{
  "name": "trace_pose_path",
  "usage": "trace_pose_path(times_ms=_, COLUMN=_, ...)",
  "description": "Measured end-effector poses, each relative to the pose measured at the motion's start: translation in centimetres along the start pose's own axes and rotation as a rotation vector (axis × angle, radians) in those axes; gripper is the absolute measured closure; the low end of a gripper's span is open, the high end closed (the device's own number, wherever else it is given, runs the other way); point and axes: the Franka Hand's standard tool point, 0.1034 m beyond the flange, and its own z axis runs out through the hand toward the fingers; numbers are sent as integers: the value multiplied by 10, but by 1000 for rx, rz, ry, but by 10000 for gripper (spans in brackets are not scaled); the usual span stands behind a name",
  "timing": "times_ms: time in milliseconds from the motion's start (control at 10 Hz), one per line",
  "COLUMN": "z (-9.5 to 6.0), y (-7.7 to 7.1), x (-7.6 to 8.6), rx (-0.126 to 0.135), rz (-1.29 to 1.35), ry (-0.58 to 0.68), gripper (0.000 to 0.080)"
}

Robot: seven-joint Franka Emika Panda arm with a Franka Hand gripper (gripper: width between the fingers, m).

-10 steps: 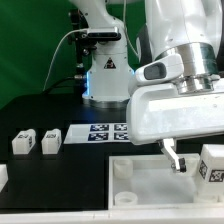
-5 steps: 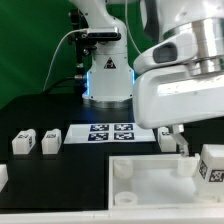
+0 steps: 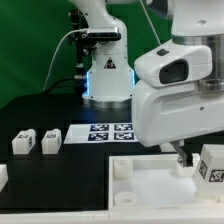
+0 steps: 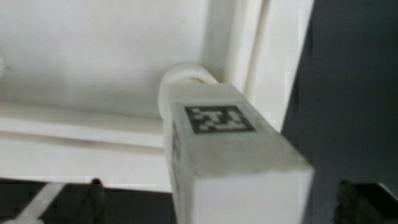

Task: Assemble one leg

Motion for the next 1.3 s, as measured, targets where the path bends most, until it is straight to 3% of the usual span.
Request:
trace_pose_path(times_ms=300, z=12, y=3, x=-4, rx=0, rz=9, ry=-2, gripper=151)
trace_pose_path(times_ms=500, z=12, y=3, x=-3, rx=0, rz=9, ry=-2, gripper=163)
trace_pose_path(times_ms=700, z=12, y=3, x=-3, rx=0, rz=9, ry=-2, gripper=510)
trace_pose_path(times_ms=1100, z=12, y=4, x=-2, rx=-1, rz=45, ry=13, gripper=505)
trace_pose_path(times_ms=1300, z=12, y=5, x=-7, rx=7, rz=233, ry=93, gripper=505)
